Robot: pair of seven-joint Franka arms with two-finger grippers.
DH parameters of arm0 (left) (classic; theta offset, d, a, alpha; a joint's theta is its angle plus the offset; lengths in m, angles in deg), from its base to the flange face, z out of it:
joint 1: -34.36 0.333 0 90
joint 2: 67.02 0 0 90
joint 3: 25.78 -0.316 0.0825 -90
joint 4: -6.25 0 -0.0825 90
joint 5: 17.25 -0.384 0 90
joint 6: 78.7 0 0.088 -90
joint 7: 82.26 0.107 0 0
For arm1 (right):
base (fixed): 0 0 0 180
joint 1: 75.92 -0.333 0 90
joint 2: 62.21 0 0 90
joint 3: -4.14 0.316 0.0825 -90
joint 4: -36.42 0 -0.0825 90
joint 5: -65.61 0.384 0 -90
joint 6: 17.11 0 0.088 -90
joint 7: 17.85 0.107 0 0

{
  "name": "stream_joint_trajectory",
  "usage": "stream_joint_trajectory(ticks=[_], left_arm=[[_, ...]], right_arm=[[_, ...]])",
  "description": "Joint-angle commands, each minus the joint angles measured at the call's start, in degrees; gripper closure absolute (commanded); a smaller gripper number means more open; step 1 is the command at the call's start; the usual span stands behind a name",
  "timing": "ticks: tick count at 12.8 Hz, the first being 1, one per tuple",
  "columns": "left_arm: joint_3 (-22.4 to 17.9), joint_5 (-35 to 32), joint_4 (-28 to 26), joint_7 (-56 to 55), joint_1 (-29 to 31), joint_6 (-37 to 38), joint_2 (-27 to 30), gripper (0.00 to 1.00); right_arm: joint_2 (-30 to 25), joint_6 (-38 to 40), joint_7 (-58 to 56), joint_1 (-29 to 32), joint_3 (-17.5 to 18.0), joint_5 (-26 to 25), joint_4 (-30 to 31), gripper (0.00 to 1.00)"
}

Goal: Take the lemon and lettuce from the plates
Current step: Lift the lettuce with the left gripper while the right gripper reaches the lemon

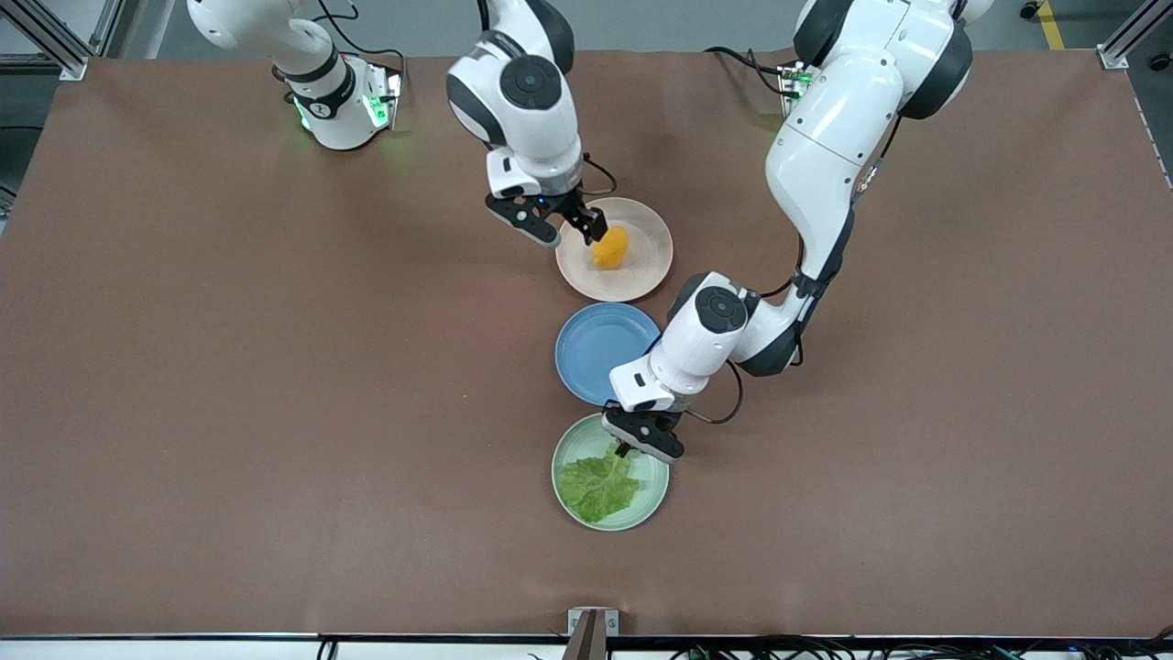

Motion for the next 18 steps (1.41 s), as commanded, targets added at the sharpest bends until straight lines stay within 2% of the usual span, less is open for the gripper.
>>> stream_joint_trajectory(ticks=[1,4,6,7,10,11,13,15,18], left_arm=[[-0.31,-1.38,-0.37,-0.36,-0.02,0.18,2.49,1.0],[-0.31,-1.38,-3.27,-0.71,1.21,0.62,6.53,1.0],[-0.22,-1.38,-6.51,-0.97,3.06,3.5,11.44,1.0],[-0.22,-1.3,-9.75,-0.98,4.37,5.26,15.21,1.0],[-0.22,-1.47,-25.45,0.16,11.04,6.34,26.11,0.99],[-0.22,-1.47,-28.3,1.82,13.58,6.33,27.54,0.99],[0.04,-1.47,-29.9,9.1,18.69,6.33,27.82,1.0],[-0.05,-1.47,-31.65,11.93,22.91,6.33,27.64,1.0],[0.04,-1.47,-32.19,20.7,30.29,6.16,26.41,1.0]], right_arm=[[6.15,0.84,2.68,-0.82,-0.79,-0.82,-7.2,0.0],[10.73,0.75,2.77,-1.7,-0.88,-0.91,-10.46,0.0],[12.93,-1.43,2.77,-2.41,-0.88,-1.96,-10.82,0.0],[13.81,-2.32,2.77,-2.93,-0.88,-2.14,-10.73,0.0],[16.01,-4.78,2.86,-4.25,-0.97,-3.19,-10.56,0.0],[16.62,-4.87,2.86,-4.51,-0.97,-3.72,-10.64,0.0],[17.24,-5.58,2.86,-5.22,-0.97,-3.9,-10.47,0.0],[17.68,-5.84,2.95,-6.1,-0.97,-3.9,-10.47,0.0],[18.12,-7.51,4.88,-7.33,-1.05,-3.9,-10.29,0.0]])
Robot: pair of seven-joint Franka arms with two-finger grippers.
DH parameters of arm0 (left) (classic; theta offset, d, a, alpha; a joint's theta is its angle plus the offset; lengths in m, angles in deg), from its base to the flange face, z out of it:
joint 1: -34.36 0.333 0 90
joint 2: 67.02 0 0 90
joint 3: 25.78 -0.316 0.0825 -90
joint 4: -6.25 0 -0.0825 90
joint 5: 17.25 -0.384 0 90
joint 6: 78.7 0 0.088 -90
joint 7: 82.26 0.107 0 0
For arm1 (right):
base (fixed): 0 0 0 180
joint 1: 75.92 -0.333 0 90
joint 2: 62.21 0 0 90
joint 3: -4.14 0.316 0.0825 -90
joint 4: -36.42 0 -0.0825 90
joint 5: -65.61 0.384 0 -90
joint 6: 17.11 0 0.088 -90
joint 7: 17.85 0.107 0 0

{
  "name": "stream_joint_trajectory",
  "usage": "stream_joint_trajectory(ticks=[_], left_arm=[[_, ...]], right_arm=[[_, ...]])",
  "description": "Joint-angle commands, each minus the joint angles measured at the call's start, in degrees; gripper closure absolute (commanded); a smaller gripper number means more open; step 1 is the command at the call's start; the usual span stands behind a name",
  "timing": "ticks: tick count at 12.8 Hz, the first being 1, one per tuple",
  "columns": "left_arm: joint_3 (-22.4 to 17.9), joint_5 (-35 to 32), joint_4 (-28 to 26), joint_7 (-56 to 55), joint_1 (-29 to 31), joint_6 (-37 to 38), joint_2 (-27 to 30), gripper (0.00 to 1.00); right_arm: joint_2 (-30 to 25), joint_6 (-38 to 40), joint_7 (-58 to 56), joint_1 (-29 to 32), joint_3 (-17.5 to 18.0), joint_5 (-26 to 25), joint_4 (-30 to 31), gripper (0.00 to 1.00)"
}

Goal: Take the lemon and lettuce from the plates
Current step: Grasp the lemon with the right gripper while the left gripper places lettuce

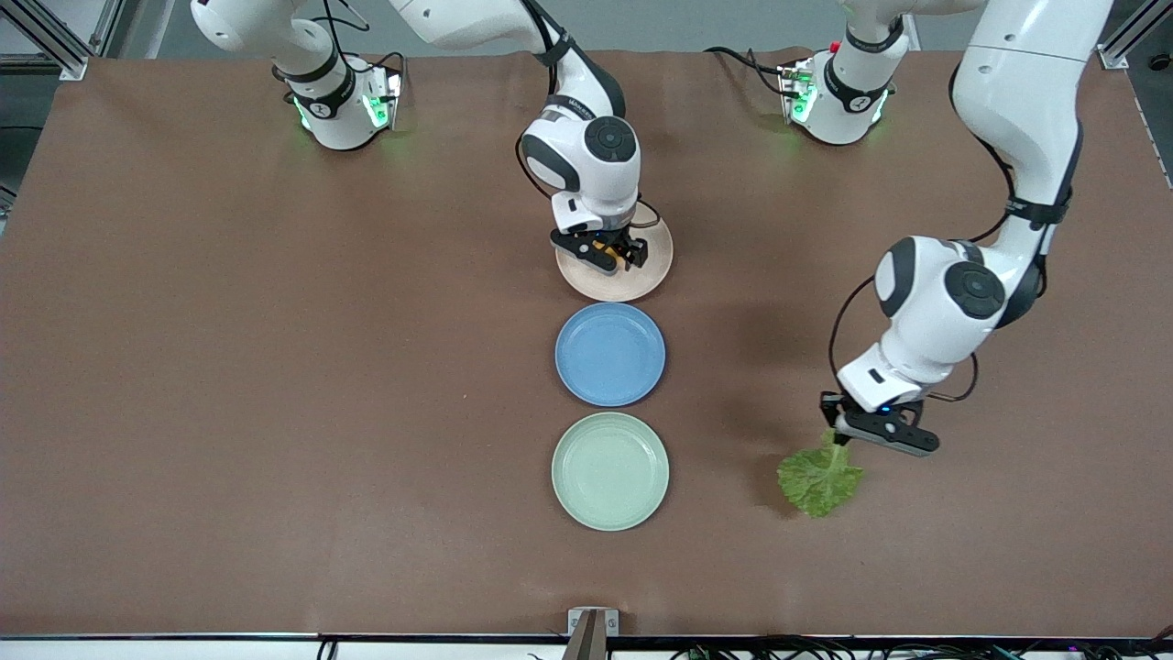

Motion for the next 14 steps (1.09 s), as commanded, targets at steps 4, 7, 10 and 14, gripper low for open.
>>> stream_joint_trajectory(ticks=[4,7,10,14], left_arm=[[0.38,-1.41,-1.28,7.93,8.62,-0.62,-2.58,0.99],[0.47,-1.32,-1.19,9.35,10.56,-0.53,-3.2,0.89],[0.64,-0.97,-0.67,4.54,10.3,0.08,-3.2,0.0],[0.91,-1.23,7.39,-1.46,9.6,14.88,-0.48,0.0]], right_arm=[[1.07,-1.06,2.05,-1.64,-0.72,-1.08,-0.26,0.1],[1.07,-0.18,1.88,-1.47,-0.72,-1.6,-0.26,0.6],[-0.07,3.14,1.62,-0.59,-1.16,-1.52,-0.35,1.0],[-8.58,12.2,-8.29,6.42,-1.86,-1.52,0.26,1.0]])
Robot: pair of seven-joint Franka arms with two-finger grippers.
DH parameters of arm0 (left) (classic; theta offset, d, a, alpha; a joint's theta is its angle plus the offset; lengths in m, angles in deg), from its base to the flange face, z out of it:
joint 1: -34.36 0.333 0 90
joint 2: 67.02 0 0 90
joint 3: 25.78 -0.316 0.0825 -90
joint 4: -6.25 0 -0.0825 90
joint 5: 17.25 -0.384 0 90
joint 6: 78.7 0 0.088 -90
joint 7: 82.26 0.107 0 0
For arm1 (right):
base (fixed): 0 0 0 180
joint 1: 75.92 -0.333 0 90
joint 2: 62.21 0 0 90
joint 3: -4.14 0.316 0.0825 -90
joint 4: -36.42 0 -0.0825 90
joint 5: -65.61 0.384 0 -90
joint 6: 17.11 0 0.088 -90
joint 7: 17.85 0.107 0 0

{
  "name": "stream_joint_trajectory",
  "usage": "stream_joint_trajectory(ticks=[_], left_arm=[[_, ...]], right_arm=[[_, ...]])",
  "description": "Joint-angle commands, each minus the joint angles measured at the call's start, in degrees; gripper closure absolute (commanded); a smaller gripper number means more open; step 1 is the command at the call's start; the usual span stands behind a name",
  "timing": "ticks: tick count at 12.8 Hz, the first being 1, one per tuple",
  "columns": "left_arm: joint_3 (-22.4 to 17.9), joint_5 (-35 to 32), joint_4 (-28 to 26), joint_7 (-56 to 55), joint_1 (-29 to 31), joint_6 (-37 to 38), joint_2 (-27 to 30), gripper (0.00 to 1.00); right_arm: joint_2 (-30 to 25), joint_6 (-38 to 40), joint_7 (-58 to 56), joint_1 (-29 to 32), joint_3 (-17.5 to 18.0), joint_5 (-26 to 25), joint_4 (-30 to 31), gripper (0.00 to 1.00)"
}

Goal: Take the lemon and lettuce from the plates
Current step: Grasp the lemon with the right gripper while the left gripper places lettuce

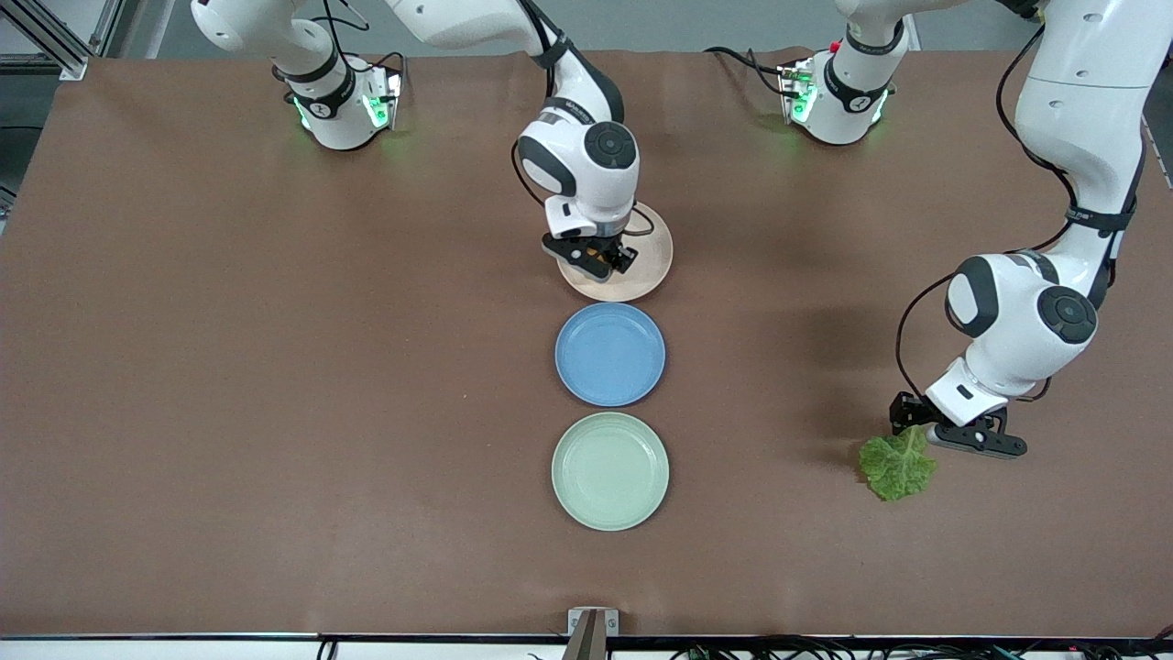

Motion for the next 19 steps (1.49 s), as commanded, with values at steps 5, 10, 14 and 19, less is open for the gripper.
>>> stream_joint_trajectory(ticks=[5,10,14,19], left_arm=[[0.13,-0.45,8.63,-3.39,0.52,23.34,9.14,0.0],[0.04,-0.52,14.6,-8.04,0.69,45.4,17.49,0.0],[0.13,-1.14,16.89,-8.04,0.26,53.86,22.68,0.0],[0.39,-0.7,17.86,-8.75,0.08,59.3,27.43,0.0]], right_arm=[[-18.15,-0.62,-31.69,20.88,0.76,-0.7,16.68,1.0],[-16.15,-8.35,-60.0,37.14,0.76,-0.7,19.78,0.99],[-7.37,-16.0,-76.2,46.83,0.94,-0.08,17.85,0.99],[-1.12,-17.42,-79.71,48.24,1.03,0.09,13.11,0.99]])
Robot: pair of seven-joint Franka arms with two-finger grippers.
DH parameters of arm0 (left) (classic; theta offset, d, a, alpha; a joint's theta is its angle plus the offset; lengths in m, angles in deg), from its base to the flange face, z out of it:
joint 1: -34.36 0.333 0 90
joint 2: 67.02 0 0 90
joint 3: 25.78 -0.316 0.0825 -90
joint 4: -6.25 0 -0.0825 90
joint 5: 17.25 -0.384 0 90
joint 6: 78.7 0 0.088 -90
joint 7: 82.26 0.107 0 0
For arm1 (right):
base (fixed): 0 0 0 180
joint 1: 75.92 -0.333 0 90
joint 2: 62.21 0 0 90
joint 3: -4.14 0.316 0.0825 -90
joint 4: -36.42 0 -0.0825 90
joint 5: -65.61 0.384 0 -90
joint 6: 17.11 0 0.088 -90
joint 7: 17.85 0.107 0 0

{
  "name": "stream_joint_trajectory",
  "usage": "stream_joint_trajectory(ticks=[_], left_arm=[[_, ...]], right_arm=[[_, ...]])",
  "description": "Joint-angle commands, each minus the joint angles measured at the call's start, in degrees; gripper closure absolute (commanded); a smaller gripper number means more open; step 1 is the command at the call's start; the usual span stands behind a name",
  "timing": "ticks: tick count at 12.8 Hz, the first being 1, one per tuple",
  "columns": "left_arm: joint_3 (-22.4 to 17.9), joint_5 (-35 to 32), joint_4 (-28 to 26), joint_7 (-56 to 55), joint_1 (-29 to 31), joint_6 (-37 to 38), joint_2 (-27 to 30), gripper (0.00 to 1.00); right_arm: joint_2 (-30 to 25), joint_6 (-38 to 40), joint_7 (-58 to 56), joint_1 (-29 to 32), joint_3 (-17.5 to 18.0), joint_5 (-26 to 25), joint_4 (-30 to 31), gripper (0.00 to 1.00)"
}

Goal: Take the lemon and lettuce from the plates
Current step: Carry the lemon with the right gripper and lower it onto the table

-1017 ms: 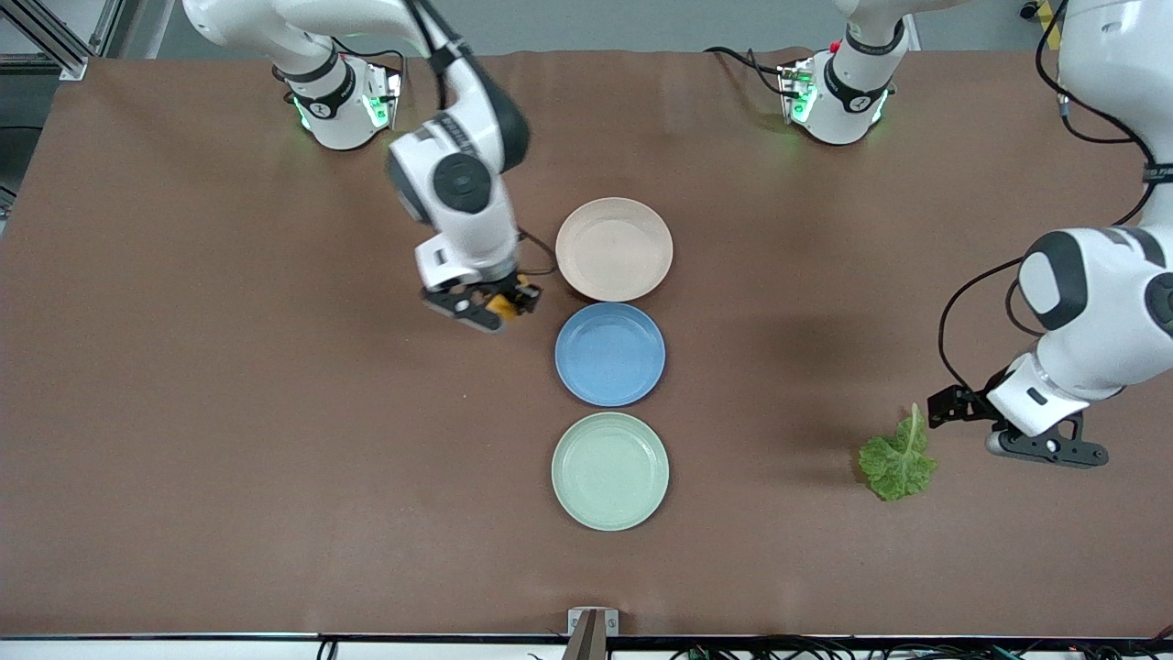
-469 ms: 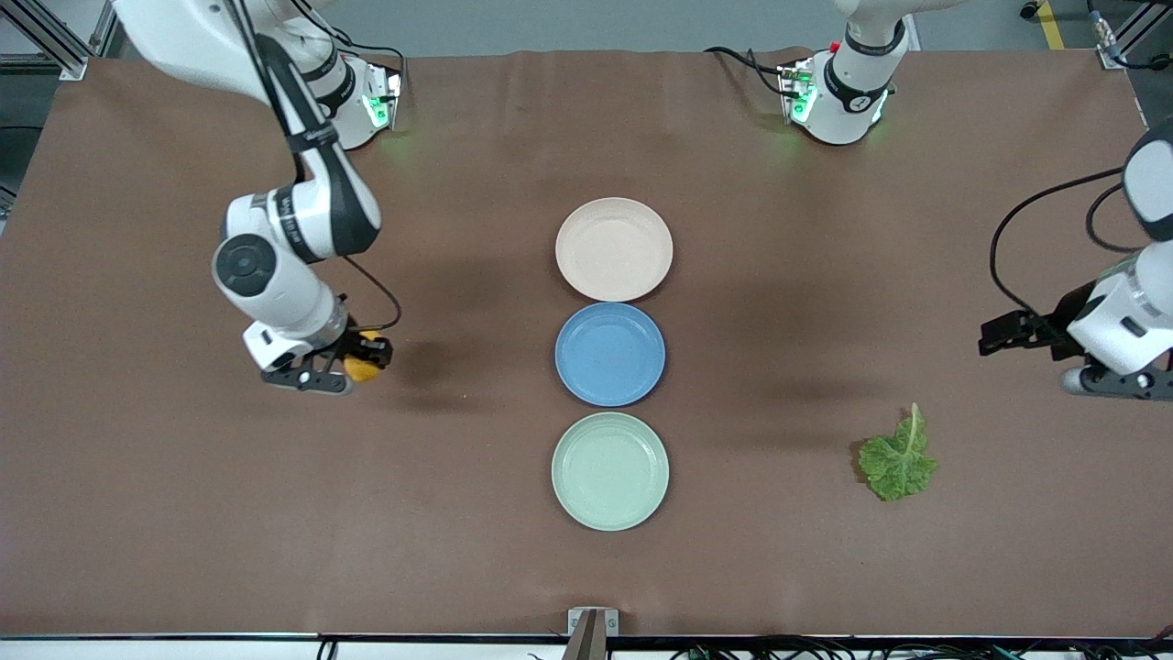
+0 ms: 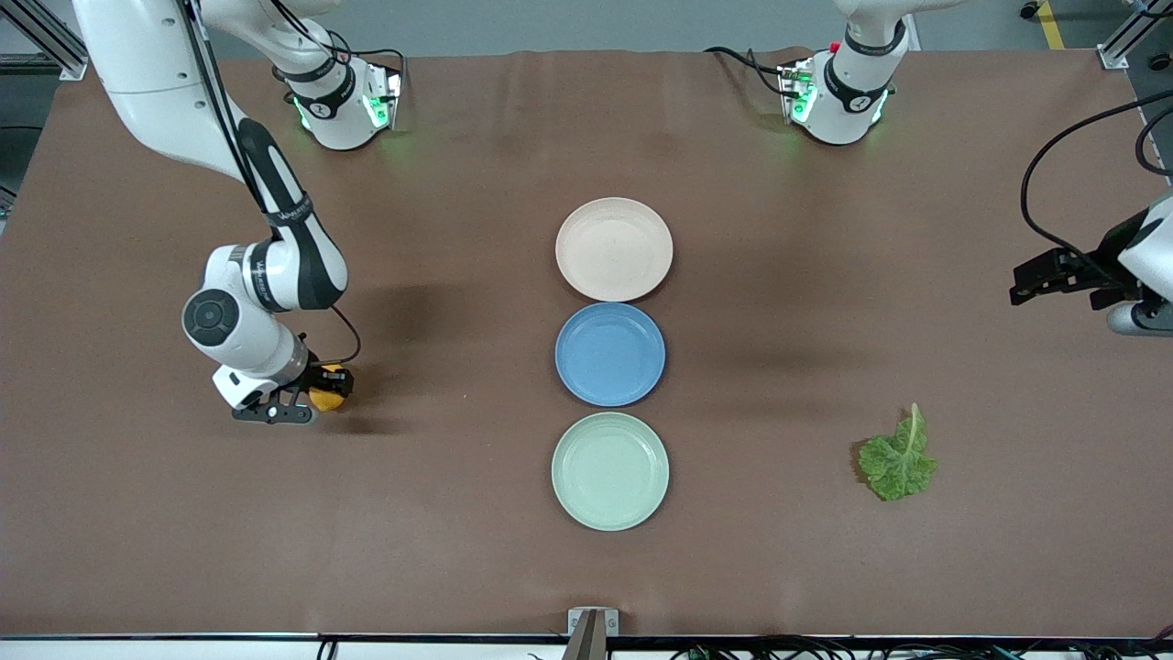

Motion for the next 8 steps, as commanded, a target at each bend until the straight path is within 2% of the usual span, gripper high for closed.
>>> stream_joint_trajectory(ticks=[1,6,8], left_arm=[[0.42,-0.53,0.45,-1.0,-0.16,4.26,2.79,0.0],[1.12,-0.35,1.67,-0.65,-0.25,8.58,5.26,0.0],[0.25,-0.96,4.14,-0.83,-3.83,9.11,4.56,0.0]], right_arm=[[2.41,0.32,-3.79,1.78,0.99,0.34,-3.27,0.99],[4.87,0.58,-4.06,2.05,1.08,0.34,-6.61,0.99],[5.23,0.67,-3.97,1.96,1.08,0.43,-6.87,0.98]])
